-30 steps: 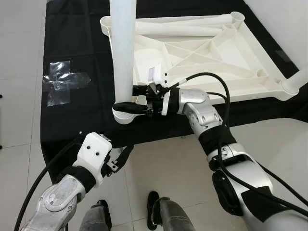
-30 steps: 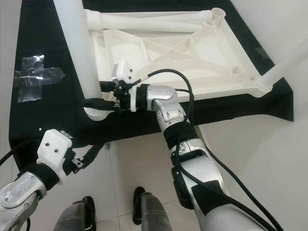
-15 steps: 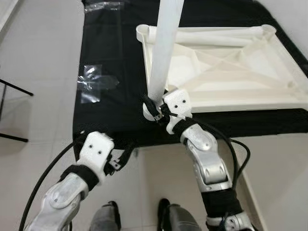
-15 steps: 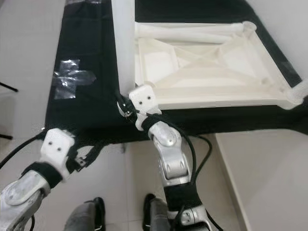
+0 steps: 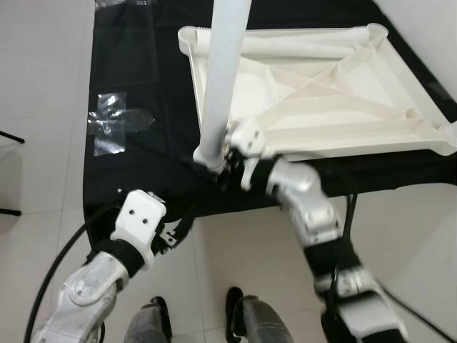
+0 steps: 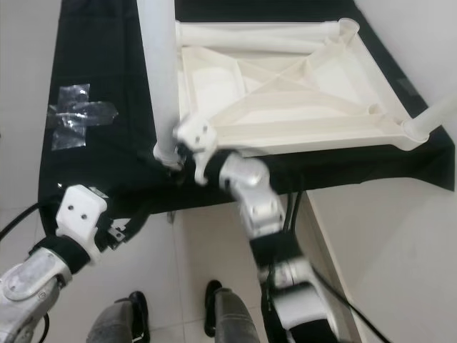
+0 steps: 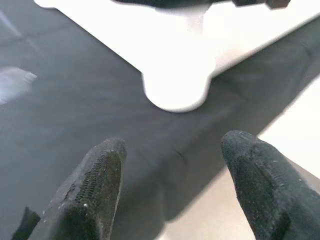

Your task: Building children table

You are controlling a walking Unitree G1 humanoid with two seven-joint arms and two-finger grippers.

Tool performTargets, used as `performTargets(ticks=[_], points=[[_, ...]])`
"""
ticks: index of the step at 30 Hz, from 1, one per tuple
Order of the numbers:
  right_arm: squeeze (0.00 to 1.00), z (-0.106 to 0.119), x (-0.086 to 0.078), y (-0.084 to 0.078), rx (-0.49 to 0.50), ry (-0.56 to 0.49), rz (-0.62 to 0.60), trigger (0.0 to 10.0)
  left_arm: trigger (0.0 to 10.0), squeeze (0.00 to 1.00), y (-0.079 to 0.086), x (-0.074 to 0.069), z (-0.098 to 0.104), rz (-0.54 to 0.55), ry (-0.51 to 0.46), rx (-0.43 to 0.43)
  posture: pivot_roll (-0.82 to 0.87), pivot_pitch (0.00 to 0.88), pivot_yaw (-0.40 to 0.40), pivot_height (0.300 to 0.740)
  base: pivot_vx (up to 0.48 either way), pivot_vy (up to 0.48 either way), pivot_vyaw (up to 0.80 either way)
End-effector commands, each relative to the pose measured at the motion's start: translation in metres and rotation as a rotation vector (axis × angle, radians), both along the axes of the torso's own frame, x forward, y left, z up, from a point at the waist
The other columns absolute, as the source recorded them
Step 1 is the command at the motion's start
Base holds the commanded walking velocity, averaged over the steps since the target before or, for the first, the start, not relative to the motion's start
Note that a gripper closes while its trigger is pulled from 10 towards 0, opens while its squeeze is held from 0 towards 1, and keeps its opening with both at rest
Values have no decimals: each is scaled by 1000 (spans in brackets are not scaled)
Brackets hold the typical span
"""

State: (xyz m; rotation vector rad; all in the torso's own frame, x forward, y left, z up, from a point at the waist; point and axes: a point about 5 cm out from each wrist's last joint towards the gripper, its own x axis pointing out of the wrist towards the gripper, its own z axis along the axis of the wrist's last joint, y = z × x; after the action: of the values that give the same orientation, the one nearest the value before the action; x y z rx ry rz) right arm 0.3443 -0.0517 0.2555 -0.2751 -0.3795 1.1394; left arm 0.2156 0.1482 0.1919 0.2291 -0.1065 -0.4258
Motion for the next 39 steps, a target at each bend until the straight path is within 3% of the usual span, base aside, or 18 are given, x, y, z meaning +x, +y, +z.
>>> performTargets(ticks=[1,5,13,14,15,26,33,34,36,37,38,39], points=[[0,-13,2,-1,-17,54,61,10000,10000,0,1,-5,-1,7,10,-10,168,350,-140,740,0,0,0],[0,-1,13,2,-56,96,192,10000,10000,0,2,-10,-4,9,32,4,194,380,-145,740,0,0,0],[0,18,23,7,-75,110,268,10000,10000,0,3,-16,-4,12,46,7,220,405,-147,740,0,0,0],[0,22,24,7,-79,114,298,3059,10000,0,4,-17,-4,14,49,8,228,410,-147,740,0,0,0],[0,24,25,6,-85,114,321,0,10000,0,4,-18,-3,15,50,9,231,413,-148,740,0,0,0],[0,25,27,-1,-128,123,401,0,10000,0,5,-20,-3,17,59,15,234,414,-148,740,0,0,0],[0,7,30,-11,-72,119,282,0,10000,0,5,-18,-4,17,62,18,197,402,-159,740,0,0,0],[0,-16,30,-15,-60,144,130,0,10000,0,6,-17,-4,18,62,17,172,396,-151,740,0,0,0],[0,-16,30,-15,-60,144,130,0,10000,0,6,-17,-4,18,62,17,172,396,-151,740,0,0,0],[0,-36,30,-18,-39,175,-13,0,10000,0,8,-16,-4,20,62,16,158,391,-143,740,0,0,0],[0,-76,9,-21,-44,228,-259,0,10000,0,7,-14,-6,11,65,13,121,376,-120,740,0,0,0],[0,-76,9,-21,-44,228,-259,0,10000,0,7,-14,-6,11,65,13,121,376,-120,740,0,0,0]])
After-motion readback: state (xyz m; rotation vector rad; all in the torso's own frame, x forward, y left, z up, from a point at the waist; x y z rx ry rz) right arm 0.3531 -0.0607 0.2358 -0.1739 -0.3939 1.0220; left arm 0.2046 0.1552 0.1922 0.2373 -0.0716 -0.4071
